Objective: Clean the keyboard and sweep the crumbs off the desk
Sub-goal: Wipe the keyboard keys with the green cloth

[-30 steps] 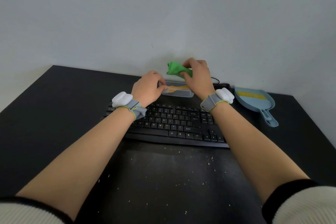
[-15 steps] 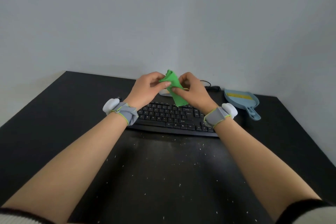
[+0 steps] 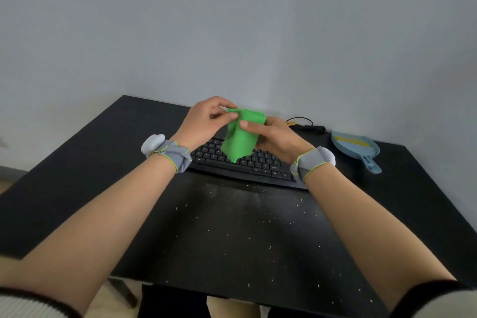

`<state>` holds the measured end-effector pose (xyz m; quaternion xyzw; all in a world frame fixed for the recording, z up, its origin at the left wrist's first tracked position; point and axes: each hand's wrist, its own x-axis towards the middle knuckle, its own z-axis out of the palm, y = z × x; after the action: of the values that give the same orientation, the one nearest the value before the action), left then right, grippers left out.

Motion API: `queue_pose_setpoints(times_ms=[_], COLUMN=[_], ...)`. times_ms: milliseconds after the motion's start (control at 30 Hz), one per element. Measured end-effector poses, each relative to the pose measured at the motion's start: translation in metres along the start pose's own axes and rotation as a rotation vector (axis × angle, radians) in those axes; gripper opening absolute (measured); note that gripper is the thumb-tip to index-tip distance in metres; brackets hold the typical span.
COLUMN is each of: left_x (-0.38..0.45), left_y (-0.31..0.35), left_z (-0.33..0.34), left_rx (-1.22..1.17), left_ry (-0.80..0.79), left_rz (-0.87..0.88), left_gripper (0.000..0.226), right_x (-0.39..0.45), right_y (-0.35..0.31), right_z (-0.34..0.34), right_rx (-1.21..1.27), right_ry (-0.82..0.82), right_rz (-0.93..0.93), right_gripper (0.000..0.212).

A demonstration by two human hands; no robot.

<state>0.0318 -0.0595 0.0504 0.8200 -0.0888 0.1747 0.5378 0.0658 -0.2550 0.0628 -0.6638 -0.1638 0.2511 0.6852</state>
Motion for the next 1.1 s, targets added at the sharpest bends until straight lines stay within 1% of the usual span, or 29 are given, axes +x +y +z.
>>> queue_pose_setpoints(times_ms=[100,200,267,333,367,467,533,567,600,667,700,733,767,833,1000,1033,1100], left_x=[-0.003,-0.009,-0.015,-0.021,-0.025,-0.033,-0.037,-0.037,-0.037,-0.036,-0.036,-0.035,-0.035,-0.035,-0.039,-0.039,-0.038], left_y=[-0.002,-0.012,-0.024,-0.039,-0.046,-0.064,-0.068,-0.071,-0.073,-0.078,-0.082,-0.086,-0.09,-0.099,-0.11,-0.111,-0.113], left_z=[-0.008,-0.025,-0.039,-0.052,-0.058,-0.067,-0.07,-0.072,-0.073,-0.076,-0.077,-0.077,-0.078,-0.077,-0.079,-0.079,-0.08], left_rx=[0.035,0.076,0.148,0.202,0.232,0.301,0.306,0.295,0.292,0.319,0.327,0.322,0.308,0.29,0.251,0.25,0.256], left_ry=[0.071,0.061,0.025,-0.027,-0.063,-0.144,-0.163,-0.181,-0.218,-0.333,-0.381,-0.414,-0.43,-0.425,-0.38,-0.372,-0.37], left_rz=[-0.025,-0.08,-0.146,-0.218,-0.251,-0.315,-0.332,-0.349,-0.37,-0.395,-0.398,-0.397,-0.397,-0.39,-0.382,-0.38,-0.372], left_gripper=[0.019,0.016,0.026,0.041,0.048,0.065,0.073,0.081,0.092,0.122,0.136,0.145,0.148,0.145,0.138,0.135,0.136], right_x=[0.008,0.017,0.026,0.038,0.043,0.051,0.056,0.06,0.065,0.073,0.076,0.077,0.079,0.09,0.114,0.114,0.114], right_y=[-0.001,-0.005,-0.007,-0.007,-0.007,-0.009,-0.008,-0.006,-0.004,0.003,0.006,0.009,0.012,0.02,0.044,0.046,0.051], right_z=[0.011,0.021,0.026,0.027,0.028,0.03,0.029,0.029,0.028,0.026,0.027,0.03,0.035,0.043,0.06,0.065,0.075], right_rx=[0.015,0.066,0.02,-0.044,-0.045,0.06,0.067,0.01,-0.127,-0.601,-0.828,-0.973,-1.05,-1.113,-1.235,-1.242,-1.21], right_ry=[0.085,0.167,0.272,0.359,0.367,0.259,0.227,0.246,0.29,0.384,0.403,0.393,0.359,0.285,0.204,0.172,0.098], right_rz=[-0.03,-0.062,-0.06,-0.018,0.023,0.165,0.156,0.124,0.065,-0.102,-0.206,-0.304,-0.371,-0.396,-0.237,-0.199,-0.137], right_gripper=[0.032,0.029,0.025,0.029,0.031,0.038,0.039,0.038,0.037,0.039,0.037,0.032,0.028,0.028,0.046,0.047,0.04])
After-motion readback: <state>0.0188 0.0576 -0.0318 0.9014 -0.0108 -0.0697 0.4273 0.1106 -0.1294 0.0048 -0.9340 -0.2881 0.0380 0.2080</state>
